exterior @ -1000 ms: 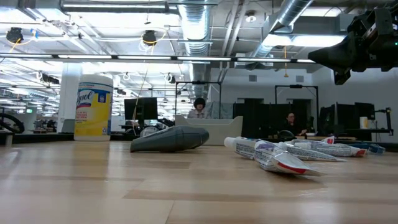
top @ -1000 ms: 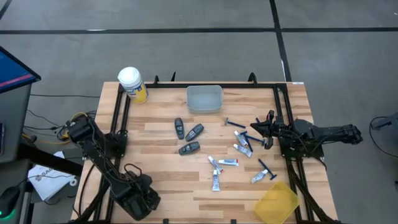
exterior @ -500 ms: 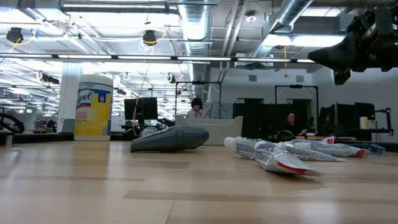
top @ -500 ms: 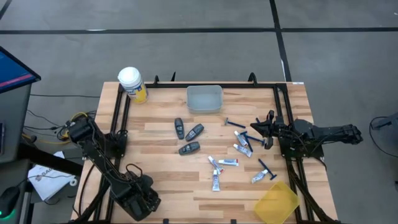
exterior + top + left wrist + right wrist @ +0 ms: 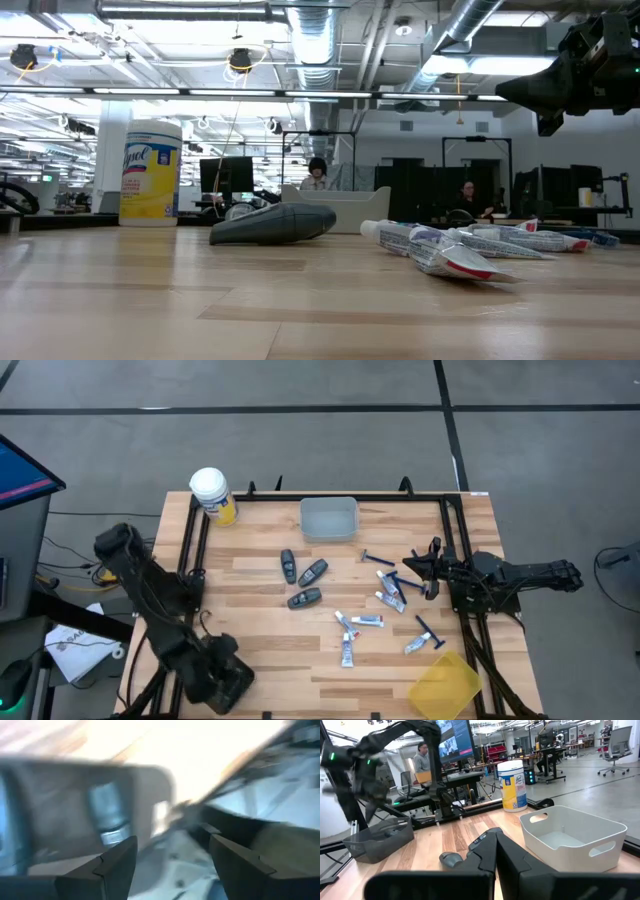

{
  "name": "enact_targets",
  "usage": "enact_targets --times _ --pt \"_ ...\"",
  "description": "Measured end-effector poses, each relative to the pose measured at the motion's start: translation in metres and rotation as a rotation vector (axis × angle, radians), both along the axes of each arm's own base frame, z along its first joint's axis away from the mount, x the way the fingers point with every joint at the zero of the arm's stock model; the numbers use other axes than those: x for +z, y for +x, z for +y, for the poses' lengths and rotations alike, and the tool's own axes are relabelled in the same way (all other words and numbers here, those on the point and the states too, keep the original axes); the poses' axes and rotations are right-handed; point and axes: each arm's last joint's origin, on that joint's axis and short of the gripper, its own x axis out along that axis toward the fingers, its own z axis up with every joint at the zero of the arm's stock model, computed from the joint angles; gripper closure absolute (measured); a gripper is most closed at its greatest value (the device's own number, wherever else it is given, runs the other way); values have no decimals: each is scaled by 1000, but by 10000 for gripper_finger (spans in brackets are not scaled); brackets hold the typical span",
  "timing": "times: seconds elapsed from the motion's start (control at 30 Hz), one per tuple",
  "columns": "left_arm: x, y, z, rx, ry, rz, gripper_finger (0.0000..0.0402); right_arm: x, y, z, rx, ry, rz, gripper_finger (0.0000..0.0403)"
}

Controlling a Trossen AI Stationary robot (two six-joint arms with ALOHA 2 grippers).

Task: Pick & Place Travel size toiletries
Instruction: Put the black deodorant into the black bin

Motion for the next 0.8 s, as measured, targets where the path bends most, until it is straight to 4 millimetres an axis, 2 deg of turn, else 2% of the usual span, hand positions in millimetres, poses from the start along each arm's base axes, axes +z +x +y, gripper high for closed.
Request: enact_targets --times 0.17,0.27,0.4,0.5,0.6,0.8 --pt "51 -7 39 126 72 -385 160 0 0 0 0 0 0 403" --pt "70 -1 64 174 277 -580 158 0 0 0 0 0 0 403" --pt "78 28 91 77 633 -659 151 0 0 0 0 0 0 403" --pt "74 60 114 -26 785 -639 136 0 0 0 0 0 0 403" --pt "62 92 139 -133 828 -601 112 0 0 0 0 0 0 403" --pt "10 140 182 -242 806 -398 64 0 0 0 0 0 0 403"
